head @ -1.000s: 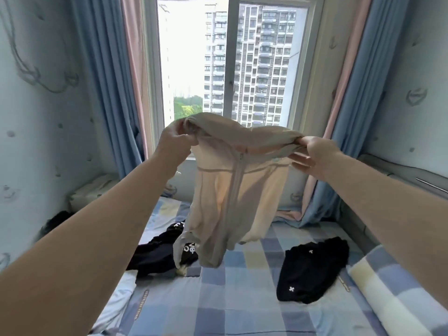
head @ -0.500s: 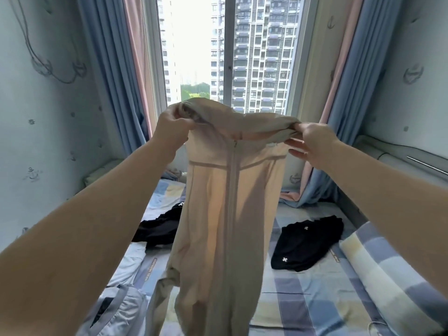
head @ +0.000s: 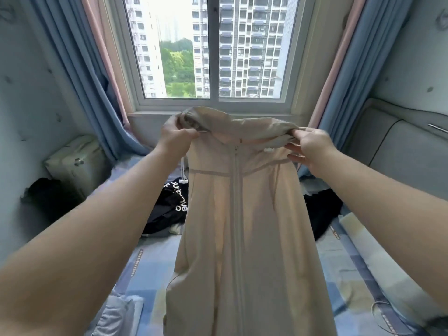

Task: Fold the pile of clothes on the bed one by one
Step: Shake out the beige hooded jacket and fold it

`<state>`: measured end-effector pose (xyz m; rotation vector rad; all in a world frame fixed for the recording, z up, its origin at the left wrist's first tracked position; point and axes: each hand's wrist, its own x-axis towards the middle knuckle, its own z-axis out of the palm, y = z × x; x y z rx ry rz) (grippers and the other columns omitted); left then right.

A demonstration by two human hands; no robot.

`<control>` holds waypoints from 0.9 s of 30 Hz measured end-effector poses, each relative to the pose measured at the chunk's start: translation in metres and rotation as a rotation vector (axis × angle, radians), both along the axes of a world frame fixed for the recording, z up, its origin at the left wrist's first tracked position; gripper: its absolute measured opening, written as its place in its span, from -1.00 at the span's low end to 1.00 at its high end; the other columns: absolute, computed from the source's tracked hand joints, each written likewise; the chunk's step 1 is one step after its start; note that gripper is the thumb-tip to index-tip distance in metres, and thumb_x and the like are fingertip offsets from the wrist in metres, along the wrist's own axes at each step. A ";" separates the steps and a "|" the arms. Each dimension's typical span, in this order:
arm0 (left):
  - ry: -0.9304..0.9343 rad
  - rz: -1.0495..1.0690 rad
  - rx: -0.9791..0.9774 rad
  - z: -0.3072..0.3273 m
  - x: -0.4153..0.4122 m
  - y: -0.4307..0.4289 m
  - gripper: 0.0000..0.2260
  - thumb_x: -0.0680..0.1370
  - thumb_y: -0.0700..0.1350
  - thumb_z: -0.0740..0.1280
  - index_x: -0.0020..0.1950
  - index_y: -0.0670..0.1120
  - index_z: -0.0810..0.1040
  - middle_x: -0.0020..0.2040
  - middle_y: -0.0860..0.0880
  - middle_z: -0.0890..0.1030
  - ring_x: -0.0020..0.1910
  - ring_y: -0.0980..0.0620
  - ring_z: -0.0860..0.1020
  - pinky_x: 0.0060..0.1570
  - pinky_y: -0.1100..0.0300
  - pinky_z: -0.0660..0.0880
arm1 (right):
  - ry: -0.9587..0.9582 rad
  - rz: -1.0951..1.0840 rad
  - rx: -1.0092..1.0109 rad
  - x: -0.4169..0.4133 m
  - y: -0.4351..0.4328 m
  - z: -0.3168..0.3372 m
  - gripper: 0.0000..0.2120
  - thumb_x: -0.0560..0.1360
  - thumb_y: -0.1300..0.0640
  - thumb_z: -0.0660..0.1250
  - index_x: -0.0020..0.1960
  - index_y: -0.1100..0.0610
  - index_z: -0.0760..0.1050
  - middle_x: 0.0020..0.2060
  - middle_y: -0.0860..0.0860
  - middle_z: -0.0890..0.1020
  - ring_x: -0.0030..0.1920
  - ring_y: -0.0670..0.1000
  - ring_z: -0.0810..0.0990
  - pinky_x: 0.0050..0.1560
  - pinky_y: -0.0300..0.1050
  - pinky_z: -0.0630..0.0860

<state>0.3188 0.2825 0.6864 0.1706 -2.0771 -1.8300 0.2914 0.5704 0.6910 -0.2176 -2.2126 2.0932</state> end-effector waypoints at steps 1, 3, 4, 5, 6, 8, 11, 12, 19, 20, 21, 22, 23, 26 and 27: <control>-0.016 -0.008 0.003 -0.015 -0.021 -0.002 -0.61 0.48 -0.30 0.35 0.26 -0.01 0.50 0.01 0.07 0.60 -0.03 0.09 0.55 -0.05 0.19 0.52 | -0.017 -0.010 0.005 -0.021 -0.005 -0.015 -0.88 0.67 0.10 0.24 0.05 0.05 0.55 -0.03 -0.03 0.67 -0.01 -0.06 0.66 0.09 -0.02 0.59; -0.065 -0.017 0.001 -0.051 -0.067 -0.007 -0.52 0.35 -0.21 0.36 0.26 0.04 0.49 0.03 0.07 0.61 -0.04 0.09 0.56 -0.12 0.22 0.48 | -0.050 -0.028 0.016 -0.066 -0.015 -0.053 -0.85 0.68 0.11 0.21 0.00 0.03 0.54 -0.09 -0.05 0.64 -0.10 -0.10 0.64 0.02 -0.05 0.58; -0.087 -0.020 -0.001 -0.073 -0.091 -0.010 -0.49 0.29 -0.18 0.35 0.24 0.05 0.48 0.02 0.07 0.61 -0.06 0.11 0.56 -0.15 0.25 0.46 | -0.072 -0.038 0.024 -0.088 -0.019 -0.075 -0.83 0.68 0.11 0.21 -0.04 0.02 0.54 -0.10 -0.04 0.64 -0.10 -0.09 0.63 0.00 -0.04 0.58; -0.107 -0.031 -0.007 -0.095 -0.113 -0.012 -0.48 0.27 -0.18 0.33 0.23 0.05 0.47 0.02 0.08 0.61 -0.07 0.13 0.56 -0.17 0.27 0.46 | -0.101 -0.050 0.032 -0.110 -0.023 -0.100 -0.83 0.67 0.11 0.22 -0.05 0.03 0.54 -0.10 -0.03 0.64 -0.07 -0.06 0.64 0.02 0.00 0.59; -0.130 -0.047 -0.011 -0.120 -0.136 -0.013 -0.48 0.29 -0.20 0.34 0.24 0.04 0.47 0.04 0.07 0.62 -0.05 0.14 0.57 -0.15 0.29 0.46 | -0.135 -0.060 0.037 -0.132 -0.026 -0.126 -0.82 0.67 0.11 0.22 -0.06 0.03 0.55 -0.07 -0.01 0.65 -0.02 -0.03 0.64 0.05 0.04 0.59; -0.190 -0.089 -0.014 -0.173 -0.180 -0.016 -0.50 0.40 -0.29 0.34 0.32 0.00 0.46 0.09 0.06 0.62 0.03 0.14 0.58 -0.05 0.30 0.47 | -0.205 -0.070 0.062 -0.170 -0.032 -0.181 -0.81 0.66 0.13 0.22 -0.07 0.03 0.55 -0.04 0.04 0.63 -0.01 0.03 0.61 0.07 0.09 0.59; -0.279 -0.166 -0.022 -0.265 -0.237 -0.018 -0.50 0.46 -0.38 0.30 0.36 -0.03 0.44 0.14 0.05 0.63 0.12 0.14 0.60 0.12 0.28 0.51 | -0.308 -0.072 0.071 -0.223 -0.041 -0.266 -0.77 0.68 0.18 0.18 -0.11 0.03 0.53 -0.08 0.08 0.55 -0.14 0.00 0.53 -0.16 -0.04 0.54; -0.312 -0.184 -0.029 -0.296 -0.255 -0.017 -0.48 0.47 -0.40 0.30 0.37 -0.03 0.44 0.15 0.05 0.63 0.14 0.14 0.60 0.15 0.26 0.50 | -0.340 -0.075 0.065 -0.240 -0.045 -0.294 -0.76 0.68 0.19 0.17 -0.12 0.03 0.51 -0.10 0.08 0.53 -0.18 -0.02 0.51 -0.23 -0.08 0.50; -0.495 -0.316 -0.106 -0.448 -0.360 -0.004 -0.08 0.50 -0.24 0.43 0.66 0.01 -0.12 0.59 0.08 0.21 0.43 0.27 0.31 0.24 0.36 0.36 | -0.457 0.040 -0.168 -0.336 -0.061 -0.458 -0.58 0.62 0.07 0.28 0.43 -0.24 0.38 0.44 -0.23 0.35 0.40 -0.11 0.26 0.26 0.19 0.30; -0.503 -0.329 -0.112 -0.471 -0.361 -0.001 -0.13 0.54 -0.26 0.39 0.66 0.02 -0.11 0.54 0.17 0.23 0.22 0.46 0.38 0.02 0.49 0.39 | -0.467 0.056 -0.163 -0.334 -0.062 -0.479 -0.51 0.62 0.06 0.30 0.48 -0.27 0.30 0.45 -0.27 0.30 0.41 -0.12 0.22 0.30 0.20 0.26; -0.529 -0.340 -0.134 -0.495 -0.353 0.004 -0.19 0.57 -0.26 0.35 0.66 0.04 -0.08 0.50 0.23 0.25 -0.04 0.55 0.41 -0.19 0.55 0.38 | -0.505 0.059 -0.150 -0.324 -0.062 -0.502 -0.43 0.61 0.05 0.31 0.53 -0.26 0.21 0.46 -0.27 0.27 0.43 -0.11 0.22 0.33 0.19 0.24; -0.577 -0.349 -0.163 -0.520 -0.339 0.009 -0.21 0.59 -0.25 0.34 0.66 0.08 -0.06 0.51 0.21 0.24 -0.17 0.51 0.45 -0.27 0.54 0.39 | -0.557 0.059 -0.139 -0.309 -0.059 -0.525 -0.38 0.61 0.04 0.32 0.57 -0.24 0.14 0.51 -0.26 0.23 0.48 -0.10 0.21 0.35 0.17 0.23; -0.626 -0.374 -0.188 -0.548 -0.317 0.013 -0.23 0.59 -0.21 0.35 0.66 0.10 -0.03 0.57 0.13 0.22 -0.08 0.42 0.50 -0.17 0.48 0.43 | -0.607 0.052 -0.135 -0.290 -0.054 -0.549 -0.35 0.61 0.03 0.32 0.59 -0.22 0.11 0.54 -0.25 0.20 0.52 -0.08 0.19 0.35 0.16 0.24; -0.769 -0.473 -0.305 -0.621 -0.238 0.023 -0.26 0.55 -0.06 0.41 0.64 0.05 0.11 0.60 0.01 0.21 0.51 0.03 0.32 0.42 0.16 0.31 | -0.722 -0.006 -0.057 -0.224 -0.021 -0.611 -0.41 0.62 0.06 0.30 0.58 -0.16 0.18 0.54 -0.22 0.26 0.49 -0.08 0.28 0.29 0.12 0.28; -0.821 -0.510 -0.339 -0.637 -0.210 0.029 -0.27 0.53 0.01 0.41 0.62 0.04 0.15 0.59 0.00 0.25 0.54 -0.01 0.28 0.47 0.09 0.28 | -0.749 -0.013 -0.005 -0.201 -0.006 -0.625 -0.44 0.62 0.07 0.30 0.57 -0.12 0.22 0.52 -0.19 0.30 0.45 -0.07 0.33 0.28 0.09 0.31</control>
